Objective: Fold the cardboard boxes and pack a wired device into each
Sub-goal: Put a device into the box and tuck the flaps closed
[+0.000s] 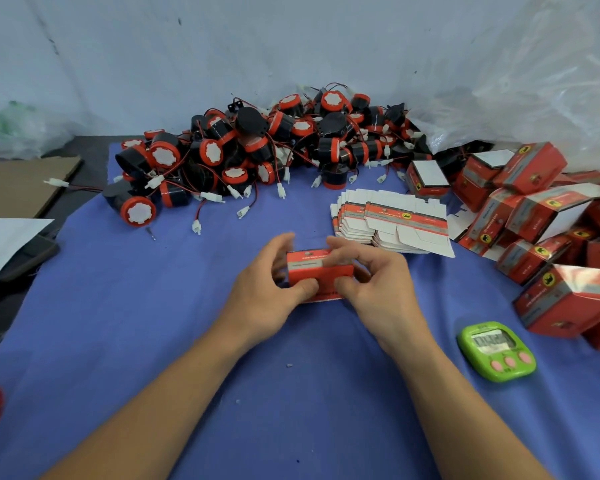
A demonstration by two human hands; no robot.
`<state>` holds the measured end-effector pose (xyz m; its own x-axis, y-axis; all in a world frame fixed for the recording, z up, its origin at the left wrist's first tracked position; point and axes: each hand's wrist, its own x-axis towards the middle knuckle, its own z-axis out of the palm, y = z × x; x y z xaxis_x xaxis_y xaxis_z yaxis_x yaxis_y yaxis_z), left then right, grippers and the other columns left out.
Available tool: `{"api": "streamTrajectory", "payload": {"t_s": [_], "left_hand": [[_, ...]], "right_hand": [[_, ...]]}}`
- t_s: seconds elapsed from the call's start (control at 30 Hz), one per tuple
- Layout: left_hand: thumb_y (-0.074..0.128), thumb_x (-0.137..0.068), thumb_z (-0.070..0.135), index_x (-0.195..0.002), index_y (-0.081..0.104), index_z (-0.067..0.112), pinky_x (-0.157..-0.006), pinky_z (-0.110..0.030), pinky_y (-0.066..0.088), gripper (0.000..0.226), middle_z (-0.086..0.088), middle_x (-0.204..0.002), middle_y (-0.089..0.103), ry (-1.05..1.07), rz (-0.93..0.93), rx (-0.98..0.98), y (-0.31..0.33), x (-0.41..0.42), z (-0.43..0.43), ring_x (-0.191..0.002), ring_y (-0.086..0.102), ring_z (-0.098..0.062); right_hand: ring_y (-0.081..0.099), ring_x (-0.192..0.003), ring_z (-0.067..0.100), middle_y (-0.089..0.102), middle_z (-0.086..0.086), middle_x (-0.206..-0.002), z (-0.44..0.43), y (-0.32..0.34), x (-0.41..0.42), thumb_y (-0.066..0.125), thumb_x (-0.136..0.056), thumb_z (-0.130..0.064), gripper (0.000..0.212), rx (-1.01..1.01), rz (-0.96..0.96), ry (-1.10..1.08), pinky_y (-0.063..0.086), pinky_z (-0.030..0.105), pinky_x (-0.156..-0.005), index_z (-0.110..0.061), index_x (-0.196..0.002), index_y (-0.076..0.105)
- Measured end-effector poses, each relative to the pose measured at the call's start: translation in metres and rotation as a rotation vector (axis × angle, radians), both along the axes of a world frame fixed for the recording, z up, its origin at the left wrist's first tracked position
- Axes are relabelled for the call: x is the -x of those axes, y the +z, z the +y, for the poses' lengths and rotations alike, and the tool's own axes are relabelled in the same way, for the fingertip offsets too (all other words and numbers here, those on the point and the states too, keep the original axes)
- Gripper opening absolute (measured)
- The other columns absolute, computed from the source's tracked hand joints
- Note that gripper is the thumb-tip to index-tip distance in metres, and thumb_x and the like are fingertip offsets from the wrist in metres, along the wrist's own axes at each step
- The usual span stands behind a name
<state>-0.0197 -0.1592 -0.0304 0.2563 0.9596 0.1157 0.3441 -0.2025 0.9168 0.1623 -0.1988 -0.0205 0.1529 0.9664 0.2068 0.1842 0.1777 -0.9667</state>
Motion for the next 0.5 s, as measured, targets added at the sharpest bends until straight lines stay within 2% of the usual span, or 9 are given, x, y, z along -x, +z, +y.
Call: {"api": "streamTrajectory", "payload": {"t_s": [0.07,0.1,0.17,0.27,0.37,0.5], "left_hand": [[0.086,-0.082,0.01,-0.123,0.064,0.035,-0.101,-0.036,0.056,0.052,0.015,-0.115,0.072,-0.043,-0.016,-0.018,0.0,0.004,0.003,-0.11,0.068,-0.006],[0.085,-0.08,0.006,-0.118,0.066,0.037,-0.098,-0.033,0.057,0.052,0.015,-0.111,0.073,-0.058,-0.032,-0.039,0.001,0.005,0.003,-0.108,0.069,-0.006],[0.084,-0.08,0.005,-0.116,0.065,0.04,-0.092,-0.023,0.057,0.054,0.018,-0.111,0.072,-0.08,-0.04,-0.095,0.002,0.006,0.001,-0.11,0.067,-0.004],[0.081,-0.079,0.018,-0.122,0.06,0.044,-0.093,-0.02,0.055,0.054,0.019,-0.115,0.069,-0.09,-0.019,-0.15,0.005,0.004,-0.002,-0.114,0.064,-0.004],[0.079,-0.072,0.028,-0.128,0.053,0.05,-0.088,-0.013,0.051,0.065,0.025,-0.117,0.067,-0.084,0.019,-0.176,0.008,0.001,-0.006,-0.111,0.065,0.001],[0.087,-0.071,0.021,-0.108,0.064,0.036,-0.073,-0.011,0.049,0.045,0.019,-0.099,0.073,-0.102,-0.009,-0.235,0.008,0.001,-0.008,-0.094,0.07,-0.007]], "right_hand": [[0.066,-0.115,0.0,0.071,-0.016,-0.124,0.0,-0.004,0.001,0.069,-0.071,0.005,0.065,0.031,-0.048,0.01,0.056,0.024,-0.09,-0.035,-0.122,0.072],[0.066,-0.114,-0.001,0.07,-0.017,-0.124,-0.001,-0.005,0.0,0.073,-0.069,-0.002,0.071,0.055,-0.099,0.021,0.058,0.025,-0.091,-0.037,-0.13,0.067],[0.07,-0.105,0.005,0.074,-0.014,-0.114,0.001,-0.005,-0.002,0.074,-0.066,-0.009,0.066,0.1,-0.172,0.032,0.06,0.036,-0.09,-0.038,-0.124,0.066],[0.073,-0.092,0.014,0.077,-0.006,-0.096,0.003,-0.002,-0.006,0.073,-0.061,-0.005,0.052,0.09,-0.131,0.053,0.061,0.048,-0.086,-0.033,-0.105,0.071],[0.074,-0.094,0.017,0.077,-0.001,-0.095,0.003,-0.001,-0.006,0.076,-0.064,0.004,0.047,0.026,-0.083,0.091,0.062,0.047,-0.087,-0.025,-0.101,0.073],[0.072,-0.095,0.016,0.076,-0.003,-0.098,0.001,0.001,0.001,0.078,-0.07,0.0,0.043,-0.069,-0.086,0.11,0.062,0.037,-0.078,-0.027,-0.103,0.072]]}}
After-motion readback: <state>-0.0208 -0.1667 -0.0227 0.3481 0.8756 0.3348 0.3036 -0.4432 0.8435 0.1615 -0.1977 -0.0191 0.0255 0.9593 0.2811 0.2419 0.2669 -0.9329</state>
